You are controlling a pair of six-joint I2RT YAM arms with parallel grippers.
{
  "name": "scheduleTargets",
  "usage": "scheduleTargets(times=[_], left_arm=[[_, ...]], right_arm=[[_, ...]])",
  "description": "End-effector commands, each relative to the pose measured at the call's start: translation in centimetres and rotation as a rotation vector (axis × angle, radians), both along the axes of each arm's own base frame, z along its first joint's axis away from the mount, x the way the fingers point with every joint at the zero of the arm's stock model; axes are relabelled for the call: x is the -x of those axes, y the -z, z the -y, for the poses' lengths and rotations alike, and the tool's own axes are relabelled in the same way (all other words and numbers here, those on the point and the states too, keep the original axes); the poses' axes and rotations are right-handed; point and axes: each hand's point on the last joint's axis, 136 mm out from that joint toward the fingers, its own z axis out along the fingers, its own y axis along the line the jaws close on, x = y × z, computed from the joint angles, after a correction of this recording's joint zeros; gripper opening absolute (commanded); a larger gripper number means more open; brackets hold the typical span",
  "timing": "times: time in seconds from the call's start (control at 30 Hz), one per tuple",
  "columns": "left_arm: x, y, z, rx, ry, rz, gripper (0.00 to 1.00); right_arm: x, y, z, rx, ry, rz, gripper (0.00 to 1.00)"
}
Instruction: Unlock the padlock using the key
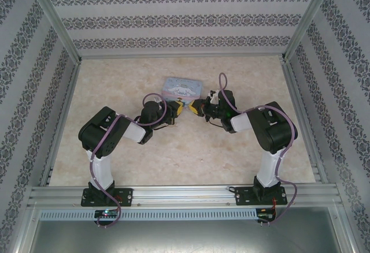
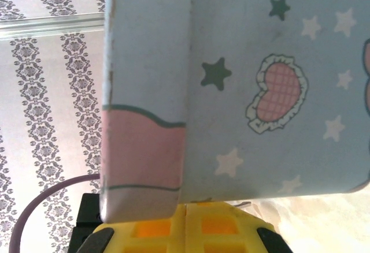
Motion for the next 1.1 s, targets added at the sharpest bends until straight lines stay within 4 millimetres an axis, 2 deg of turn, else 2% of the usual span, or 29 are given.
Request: scheduleTargets(times=[0.0,0.2,0.53,1.07], left_arm=[[3.9,-4.4,4.5,0.087,0.269,0.132,0.00],[4.0,-4.6,4.4,0.075,0.271,0.140,0.00],[4.5,-4.5,4.4,0.042,0.295,0.151,0.00],[5.9,-6.5,4.8,0.005,0.380,0.219,0.00]], right_arm=[[-1.6,-2.5,-0.9,-0.035,-0.011,0.102,0.00],[-1.5,-2.4,-1.0,-0.054,-0.013,0.074,0.00],[-0.5,-2.8,-2.5,-0.109,-0.026,-0.005,0.00],[1.2,-2.7,-3.1,-0.148,-0.010,-0.053,0.00]])
